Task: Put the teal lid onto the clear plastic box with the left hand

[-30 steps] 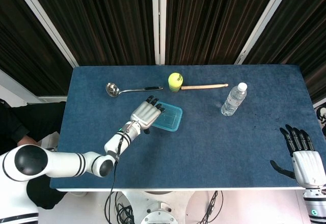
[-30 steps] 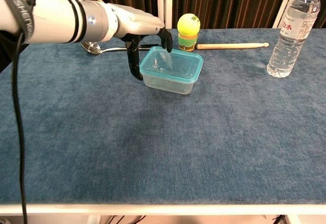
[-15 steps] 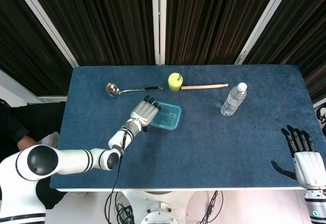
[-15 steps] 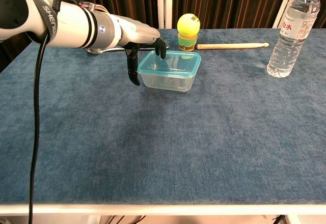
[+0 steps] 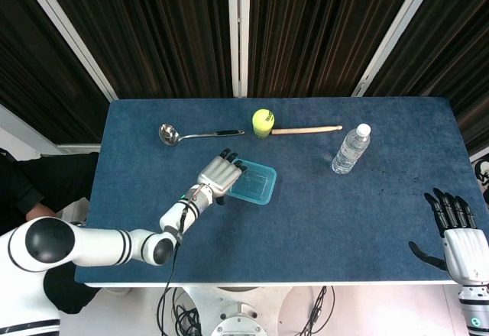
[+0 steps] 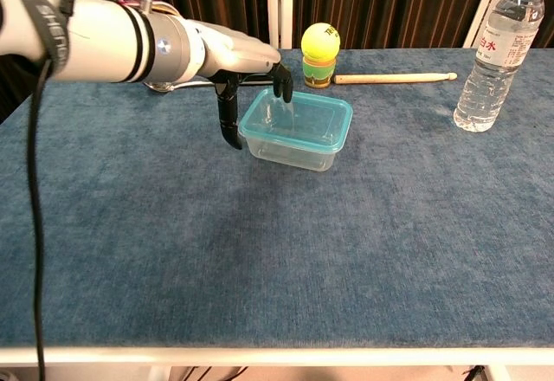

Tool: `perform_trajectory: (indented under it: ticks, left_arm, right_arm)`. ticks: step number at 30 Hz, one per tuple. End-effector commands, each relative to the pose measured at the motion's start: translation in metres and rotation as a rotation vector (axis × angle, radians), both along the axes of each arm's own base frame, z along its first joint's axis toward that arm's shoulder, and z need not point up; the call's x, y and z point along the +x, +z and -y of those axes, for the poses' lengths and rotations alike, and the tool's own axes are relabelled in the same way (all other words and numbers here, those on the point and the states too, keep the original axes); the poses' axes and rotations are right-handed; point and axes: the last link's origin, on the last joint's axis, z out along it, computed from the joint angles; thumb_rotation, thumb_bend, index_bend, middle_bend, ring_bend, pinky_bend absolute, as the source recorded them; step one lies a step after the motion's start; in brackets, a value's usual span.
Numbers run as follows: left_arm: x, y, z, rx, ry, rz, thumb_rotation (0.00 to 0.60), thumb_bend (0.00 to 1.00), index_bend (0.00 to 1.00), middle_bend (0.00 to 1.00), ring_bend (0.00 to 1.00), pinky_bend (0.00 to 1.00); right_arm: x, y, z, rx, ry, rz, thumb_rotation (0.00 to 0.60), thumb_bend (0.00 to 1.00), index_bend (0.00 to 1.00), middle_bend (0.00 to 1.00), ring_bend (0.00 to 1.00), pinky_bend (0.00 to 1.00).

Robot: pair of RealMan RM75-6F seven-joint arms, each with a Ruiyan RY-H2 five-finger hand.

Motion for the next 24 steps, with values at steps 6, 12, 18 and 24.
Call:
perform_trajectory:
  ticks: [6,12,18,24]
  left_arm:
    - [0.006,0.000,0.034,-0.010,-0.123,0.023,0.600,0.00,0.21,0.16,0.04,0.03]
    - [0.010,-0.016,0.041,-0.028,-0.142,-0.002,0.600,0.00,0.21,0.16,0.04,0.03]
    - [0.007,-0.028,0.046,-0.034,-0.149,-0.047,0.600,0.00,0.21,0.16,0.04,0.03]
    - [0.006,-0.029,0.050,-0.024,-0.170,-0.073,0.600,0.00,0.21,0.16,0.04,0.03]
  right_arm:
    - [0.002,-0.005,0.001,0.015,0.013,0.008,0.600,0.12,0.00,0.00,0.00,0.00]
    - [0.001,-0.002,-0.005,0.001,0.012,0.006,0.600,0.12,0.00,0.00,0.00,0.00]
    - [-0.001,-0.001,-0.009,-0.002,0.007,0.010,0.600,0.12,0.00,0.00,0.00,0.00]
    - [0.000,-0.001,-0.009,-0.004,0.016,0.011,0.600,0.12,0.00,0.00,0.00,0.00]
